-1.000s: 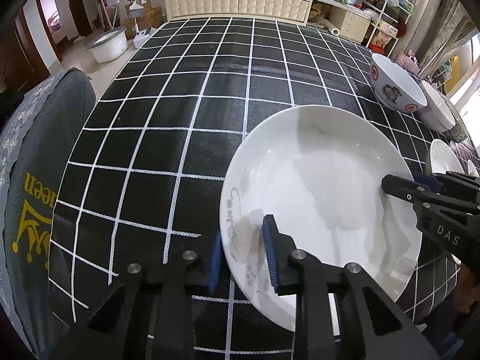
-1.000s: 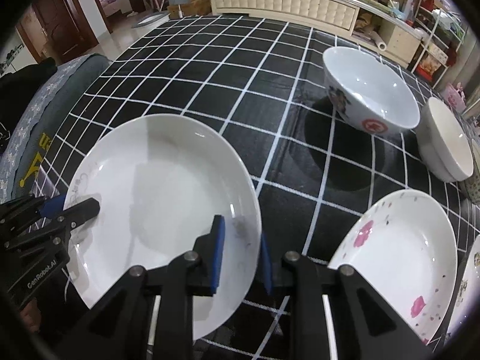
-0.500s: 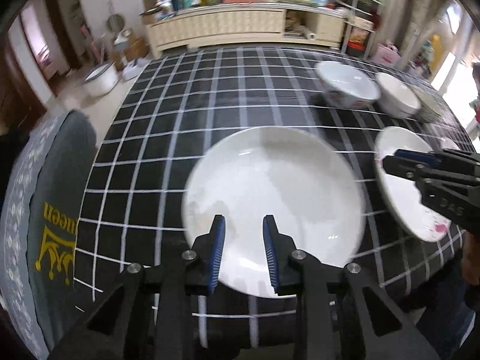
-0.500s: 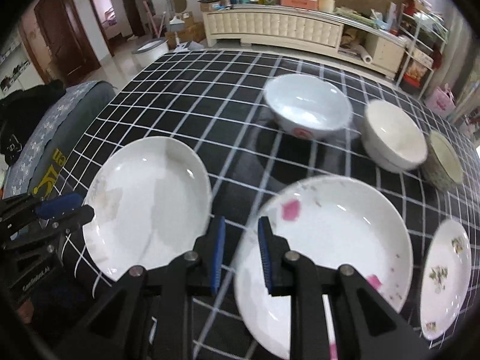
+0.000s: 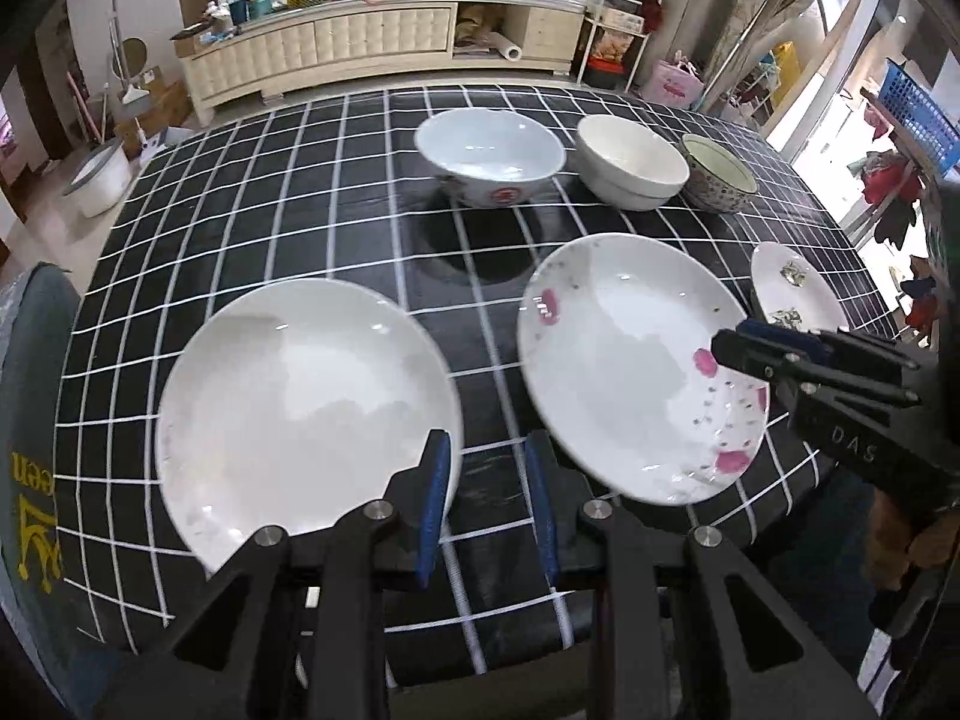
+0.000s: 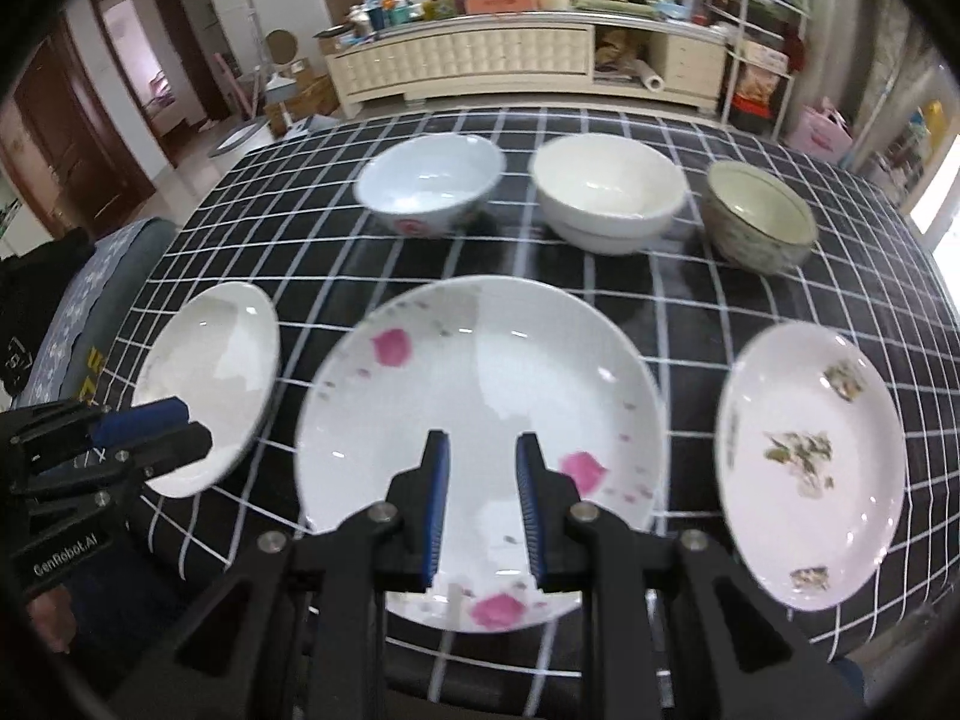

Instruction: Organize plates and bowls

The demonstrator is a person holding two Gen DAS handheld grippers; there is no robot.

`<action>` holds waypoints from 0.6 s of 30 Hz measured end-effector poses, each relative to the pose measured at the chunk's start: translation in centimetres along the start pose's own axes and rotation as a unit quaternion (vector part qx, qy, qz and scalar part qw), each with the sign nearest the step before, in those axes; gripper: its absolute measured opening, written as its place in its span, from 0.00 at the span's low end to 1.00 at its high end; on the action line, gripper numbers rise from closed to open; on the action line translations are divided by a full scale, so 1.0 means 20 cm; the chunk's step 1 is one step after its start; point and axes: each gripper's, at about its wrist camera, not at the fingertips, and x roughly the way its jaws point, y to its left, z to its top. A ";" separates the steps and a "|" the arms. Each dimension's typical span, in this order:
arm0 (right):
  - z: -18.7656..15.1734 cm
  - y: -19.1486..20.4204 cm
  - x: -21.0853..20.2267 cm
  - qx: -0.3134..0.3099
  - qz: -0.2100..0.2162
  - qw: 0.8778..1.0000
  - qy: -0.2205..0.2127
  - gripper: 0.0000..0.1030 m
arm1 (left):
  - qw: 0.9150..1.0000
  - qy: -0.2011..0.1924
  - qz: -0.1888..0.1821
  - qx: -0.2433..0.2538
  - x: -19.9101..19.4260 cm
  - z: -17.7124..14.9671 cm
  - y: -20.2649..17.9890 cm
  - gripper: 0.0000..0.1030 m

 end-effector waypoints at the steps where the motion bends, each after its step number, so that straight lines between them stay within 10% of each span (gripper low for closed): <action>1: -0.01 -0.02 0.00 0.002 -0.004 1.000 0.001 0.26 | 1.000 0.000 0.006 0.006 0.01 0.01 -0.03 0.23; 18: -0.04 -0.28 0.12 0.044 -0.029 0.998 0.031 0.40 | 0.998 0.049 0.003 0.031 0.32 0.11 -0.18 0.23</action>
